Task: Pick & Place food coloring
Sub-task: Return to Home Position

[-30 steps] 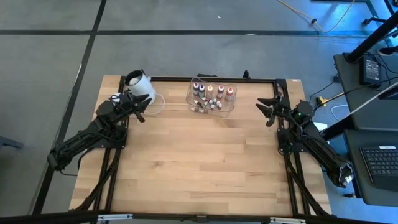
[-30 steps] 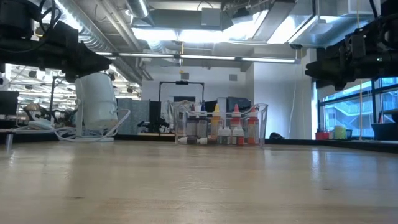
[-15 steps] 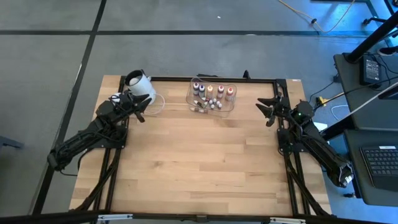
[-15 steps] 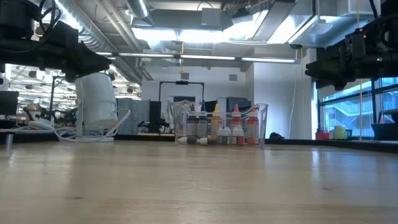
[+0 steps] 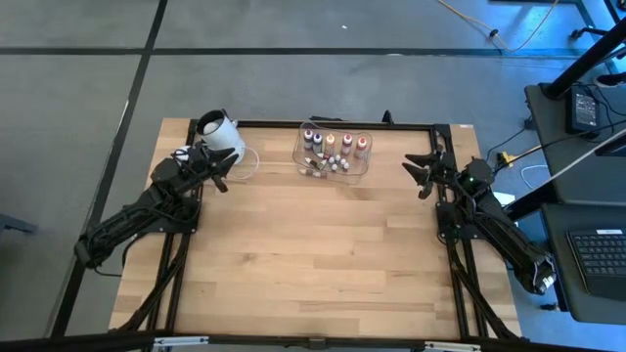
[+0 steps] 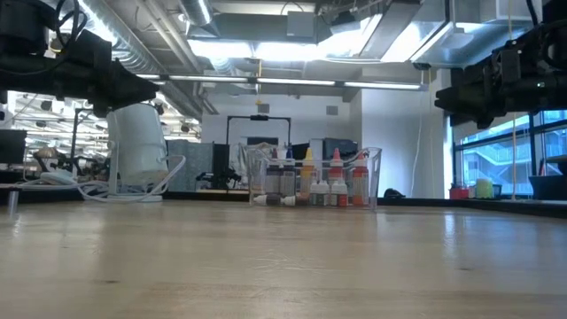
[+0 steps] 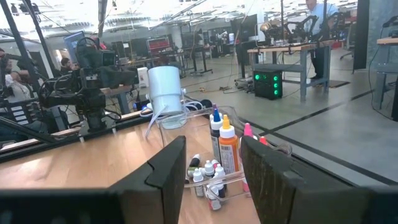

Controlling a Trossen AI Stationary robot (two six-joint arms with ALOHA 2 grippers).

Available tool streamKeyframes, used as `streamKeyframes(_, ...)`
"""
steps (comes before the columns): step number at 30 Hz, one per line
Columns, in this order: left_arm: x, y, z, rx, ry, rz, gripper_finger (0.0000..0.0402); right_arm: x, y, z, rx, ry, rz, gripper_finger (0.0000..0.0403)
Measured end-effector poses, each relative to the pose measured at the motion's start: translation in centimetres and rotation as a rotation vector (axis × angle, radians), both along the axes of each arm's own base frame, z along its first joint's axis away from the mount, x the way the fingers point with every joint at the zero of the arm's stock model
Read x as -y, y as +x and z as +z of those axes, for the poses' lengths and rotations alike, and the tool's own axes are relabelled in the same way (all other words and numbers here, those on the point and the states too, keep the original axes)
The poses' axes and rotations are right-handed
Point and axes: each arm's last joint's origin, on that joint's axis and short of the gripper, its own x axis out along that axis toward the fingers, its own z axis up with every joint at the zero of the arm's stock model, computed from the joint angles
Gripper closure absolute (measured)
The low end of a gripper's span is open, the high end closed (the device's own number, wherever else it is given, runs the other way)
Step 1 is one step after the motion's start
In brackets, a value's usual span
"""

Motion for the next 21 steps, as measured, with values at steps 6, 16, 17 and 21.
streamKeyframes(6,0.00,0.00,0.00,0.000,0.000,0.000,0.0280,0.00,0.00,0.00,0.000,0.000,0.000,0.0247)
streamKeyframes(16,0.00,0.00,0.00,0.000,0.000,0.000,0.0277,0.00,0.00,0.00,0.000,0.000,0.000,0.0247)
streamKeyframes(17,0.00,0.00,0.00,0.000,0.000,0.000,0.0278,0.00,0.00,0.00,0.000,0.000,0.000,0.0247)
streamKeyframes(21,0.00,0.00,0.00,0.000,0.000,0.000,0.0279,0.00,0.00,0.00,0.000,0.000,0.000,0.0247)
